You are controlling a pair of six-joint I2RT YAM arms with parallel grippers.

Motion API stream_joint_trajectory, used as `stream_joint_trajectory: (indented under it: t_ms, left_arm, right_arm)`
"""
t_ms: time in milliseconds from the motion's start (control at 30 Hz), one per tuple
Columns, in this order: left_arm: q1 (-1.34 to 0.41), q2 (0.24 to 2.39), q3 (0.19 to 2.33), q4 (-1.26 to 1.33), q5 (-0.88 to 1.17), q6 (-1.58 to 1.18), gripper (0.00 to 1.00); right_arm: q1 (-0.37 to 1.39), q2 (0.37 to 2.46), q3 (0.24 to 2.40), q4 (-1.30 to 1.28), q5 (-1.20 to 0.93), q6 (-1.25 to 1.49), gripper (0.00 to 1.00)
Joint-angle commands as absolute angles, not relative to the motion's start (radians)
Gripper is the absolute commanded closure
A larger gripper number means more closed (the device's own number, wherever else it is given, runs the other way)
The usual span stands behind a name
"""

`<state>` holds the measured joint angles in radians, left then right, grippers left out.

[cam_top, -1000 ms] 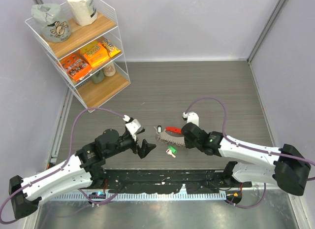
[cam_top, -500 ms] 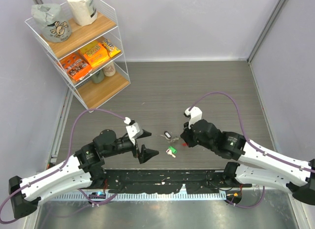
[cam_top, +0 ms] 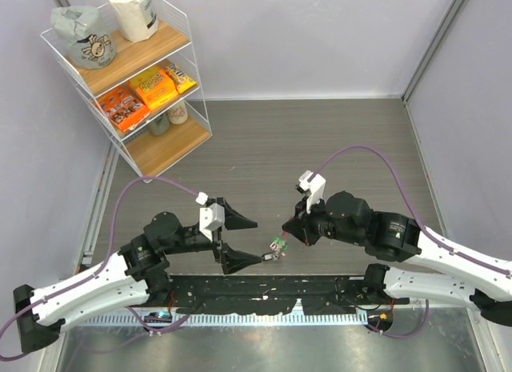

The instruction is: Put the keys on the keyring

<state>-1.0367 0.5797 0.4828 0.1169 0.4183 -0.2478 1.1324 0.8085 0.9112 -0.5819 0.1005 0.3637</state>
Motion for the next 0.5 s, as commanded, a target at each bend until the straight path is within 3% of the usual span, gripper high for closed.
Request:
stream_joint_trajectory:
  t_ms: [0, 467]
  left_arm:
    - [-1.055, 0.589, 0.522, 0.265, 0.472, -0.268, 0.01]
    - [-1.123, 0.666, 0.534, 0.331, 0.328, -0.233, 0.01]
  right_arm:
    - [1.19, 0.836, 1.006, -0.542, 0.072, 0.357, 0.94]
    - [1.313, 0.982, 1.204, -0.537, 0.255, 0.417, 0.94]
